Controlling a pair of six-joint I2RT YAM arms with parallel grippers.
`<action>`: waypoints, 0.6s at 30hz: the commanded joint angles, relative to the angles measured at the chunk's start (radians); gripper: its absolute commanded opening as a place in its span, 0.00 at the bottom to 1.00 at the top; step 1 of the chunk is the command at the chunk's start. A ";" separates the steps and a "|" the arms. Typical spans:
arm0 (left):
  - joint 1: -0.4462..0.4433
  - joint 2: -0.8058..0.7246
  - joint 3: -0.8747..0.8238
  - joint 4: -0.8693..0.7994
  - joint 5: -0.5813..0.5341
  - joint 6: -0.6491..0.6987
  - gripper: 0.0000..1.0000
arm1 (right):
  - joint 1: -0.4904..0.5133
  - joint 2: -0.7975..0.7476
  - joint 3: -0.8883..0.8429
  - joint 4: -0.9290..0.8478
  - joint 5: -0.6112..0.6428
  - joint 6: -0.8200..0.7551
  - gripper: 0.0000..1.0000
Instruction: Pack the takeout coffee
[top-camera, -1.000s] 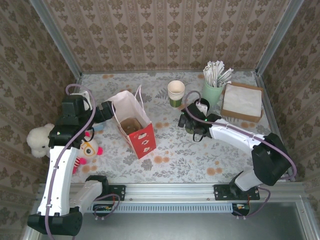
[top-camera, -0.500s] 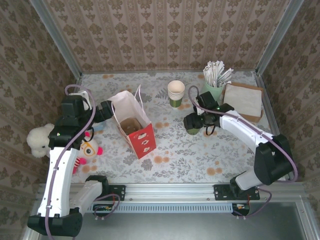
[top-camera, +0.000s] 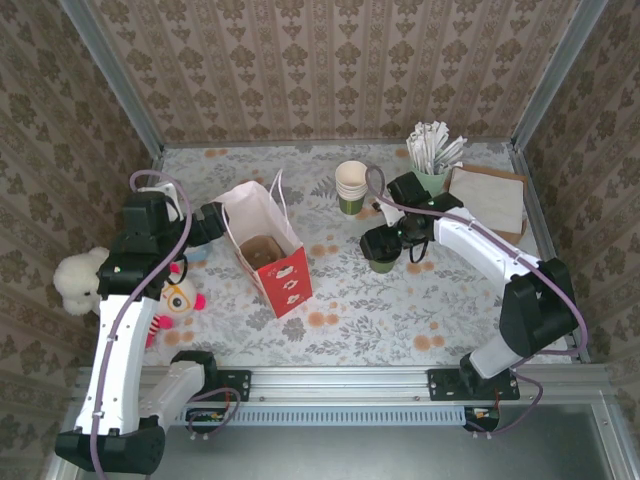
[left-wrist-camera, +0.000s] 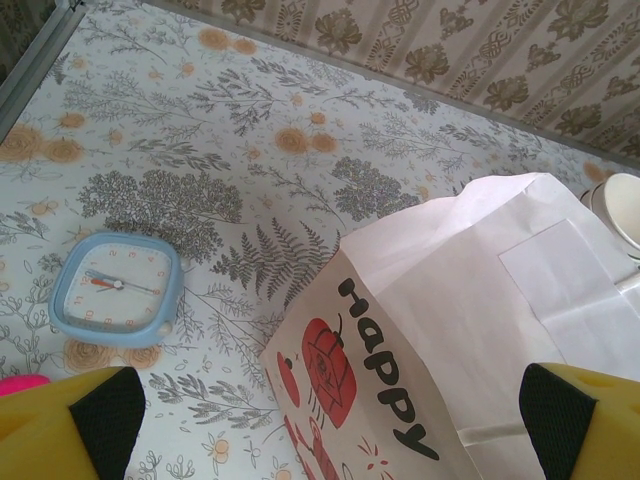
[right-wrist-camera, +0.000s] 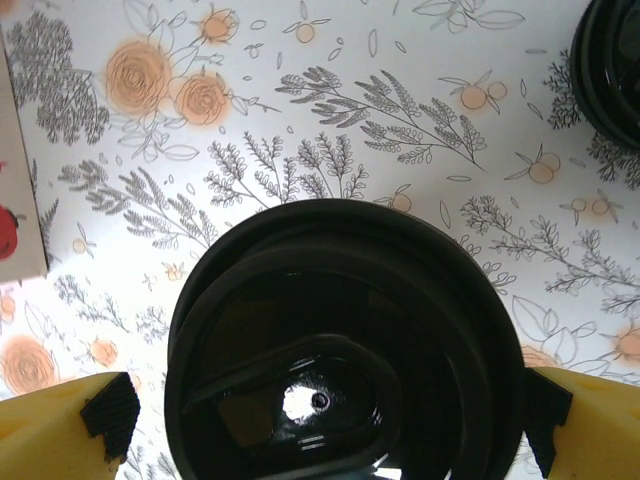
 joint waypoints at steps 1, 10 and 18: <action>0.008 -0.023 0.004 0.006 -0.011 0.034 1.00 | -0.002 0.055 0.050 -0.090 -0.011 -0.163 1.00; 0.007 -0.035 0.027 0.003 -0.036 0.041 1.00 | -0.002 0.176 0.152 -0.173 0.025 -0.283 1.00; 0.007 -0.030 0.024 0.017 -0.039 0.035 1.00 | 0.000 0.187 0.163 -0.188 0.044 -0.214 0.90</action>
